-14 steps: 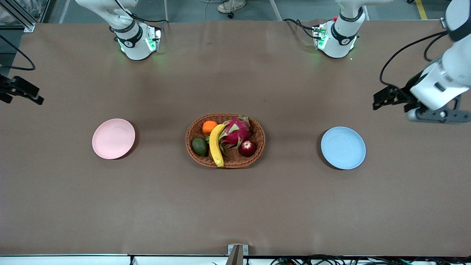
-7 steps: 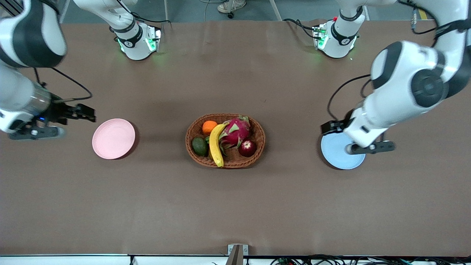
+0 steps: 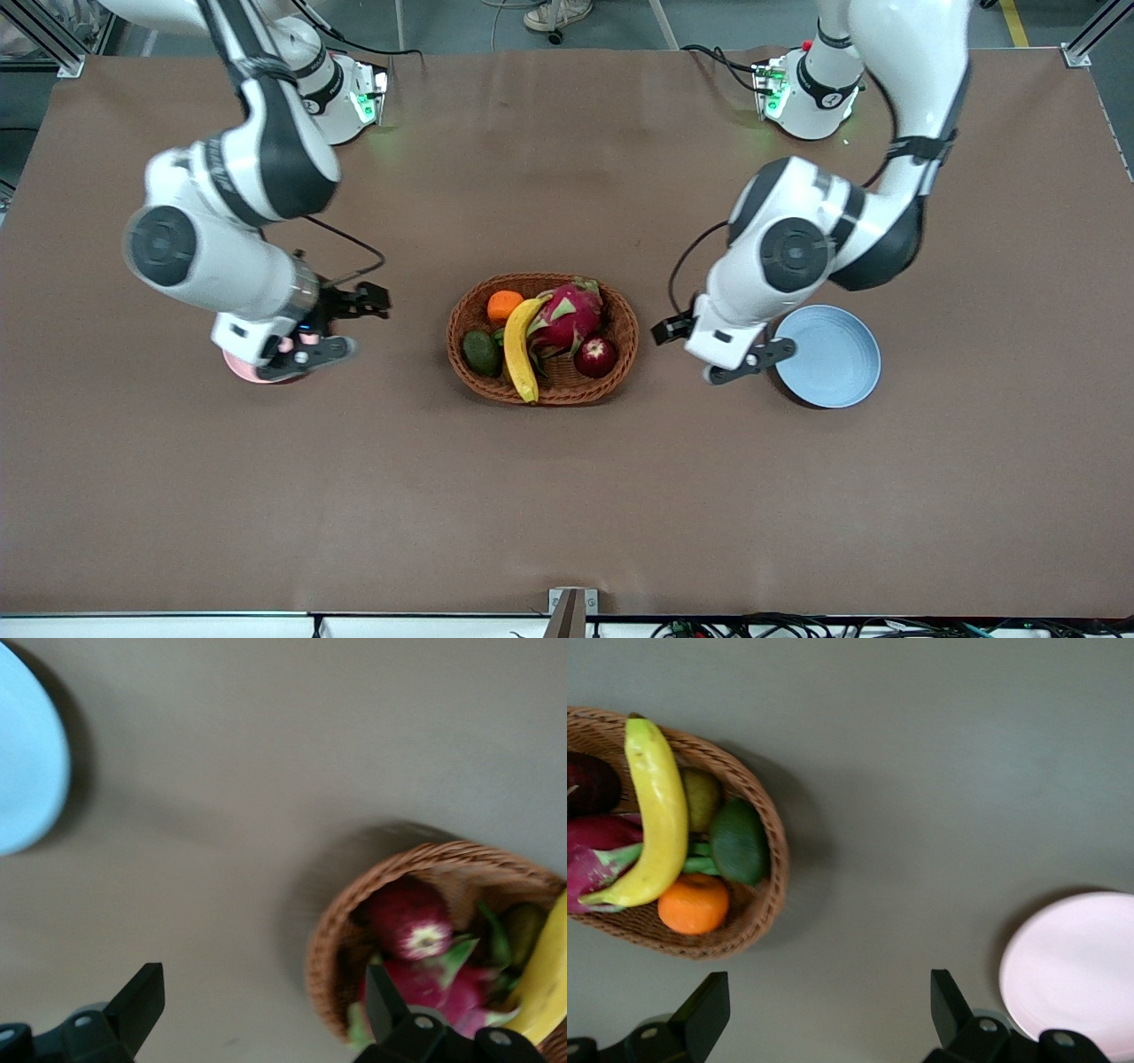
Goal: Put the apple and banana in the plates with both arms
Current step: 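Reach the left gripper to the red apple while the right gripper reaches the banana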
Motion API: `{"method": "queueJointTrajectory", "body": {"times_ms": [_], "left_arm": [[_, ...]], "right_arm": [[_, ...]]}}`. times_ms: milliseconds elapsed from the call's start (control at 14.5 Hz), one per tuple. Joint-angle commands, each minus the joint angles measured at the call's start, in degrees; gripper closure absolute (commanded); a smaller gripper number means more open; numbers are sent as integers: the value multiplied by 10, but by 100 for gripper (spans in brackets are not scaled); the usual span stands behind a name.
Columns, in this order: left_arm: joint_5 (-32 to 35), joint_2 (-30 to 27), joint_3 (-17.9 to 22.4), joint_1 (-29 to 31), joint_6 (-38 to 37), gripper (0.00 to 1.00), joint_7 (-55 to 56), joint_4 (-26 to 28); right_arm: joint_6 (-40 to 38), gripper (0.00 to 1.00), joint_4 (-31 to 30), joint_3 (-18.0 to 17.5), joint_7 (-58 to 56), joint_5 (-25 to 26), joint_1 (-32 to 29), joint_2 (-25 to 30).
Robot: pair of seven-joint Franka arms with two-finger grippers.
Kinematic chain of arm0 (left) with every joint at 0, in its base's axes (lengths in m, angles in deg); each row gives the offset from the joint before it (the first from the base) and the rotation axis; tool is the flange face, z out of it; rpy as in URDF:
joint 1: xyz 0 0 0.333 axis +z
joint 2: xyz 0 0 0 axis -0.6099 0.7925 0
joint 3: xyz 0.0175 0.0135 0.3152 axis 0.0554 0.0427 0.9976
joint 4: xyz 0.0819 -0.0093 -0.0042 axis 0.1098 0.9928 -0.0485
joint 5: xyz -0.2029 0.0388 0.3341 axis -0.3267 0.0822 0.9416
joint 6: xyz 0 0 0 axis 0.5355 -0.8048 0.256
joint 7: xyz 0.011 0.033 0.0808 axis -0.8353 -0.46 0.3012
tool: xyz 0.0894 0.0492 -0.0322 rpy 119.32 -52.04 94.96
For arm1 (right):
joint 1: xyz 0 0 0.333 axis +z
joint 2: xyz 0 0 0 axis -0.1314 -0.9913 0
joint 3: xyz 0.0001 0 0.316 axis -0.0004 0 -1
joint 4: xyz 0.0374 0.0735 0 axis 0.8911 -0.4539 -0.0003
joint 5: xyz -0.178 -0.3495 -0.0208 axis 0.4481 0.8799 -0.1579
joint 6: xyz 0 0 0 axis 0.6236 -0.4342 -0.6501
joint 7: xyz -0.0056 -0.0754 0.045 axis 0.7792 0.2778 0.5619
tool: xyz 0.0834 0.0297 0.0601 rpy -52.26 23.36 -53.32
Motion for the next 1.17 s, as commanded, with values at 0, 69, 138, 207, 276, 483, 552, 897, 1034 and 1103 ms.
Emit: {"method": "queueJointTrajectory", "body": {"times_ms": [0, 69, 138, 207, 276, 483, 552, 897, 1034, 1103], "left_arm": [[-7, 43, 4, -25, 53, 0, 82, -17], [-6, 56, 4, -28, 74, 0, 110, -17], [-6, 66, 4, -42, 95, 0, 131, -17], [-6, 74, 4, -49, 113, 0, 146, -17], [-6, 82, 4, -57, 135, 0, 169, -17], [-3, 103, 5, -77, 168, 0, 206, -18], [-3, 109, 6, -87, 177, 0, 211, -19], [-2, 131, 10, -98, 205, 0, 227, -28], [1, 141, 11, -98, 233, 0, 231, -28], [1, 150, 10, -98, 254, 1, 233, -27]], "right_arm": [[21, 0, 8, 5, 0, -53, 26, -34], [33, 0, 7, 6, -1, -73, 28, -39], [42, 0, 7, 6, -1, -77, 30, -42], [49, 1, 8, 6, -1, -78, 30, -46], [60, 1, 8, 6, -1, -78, 30, -49], [82, 1, 9, 5, 0, -80, 35, -65], [92, 1, 9, 5, 1, -81, 37, -70], [108, 10, 9, 5, 0, -85, 44, -84], [108, 14, 9, 5, 1, -88, 48, -84], [108, 14, 9, 5, 1, -90, 48, -84]]}}
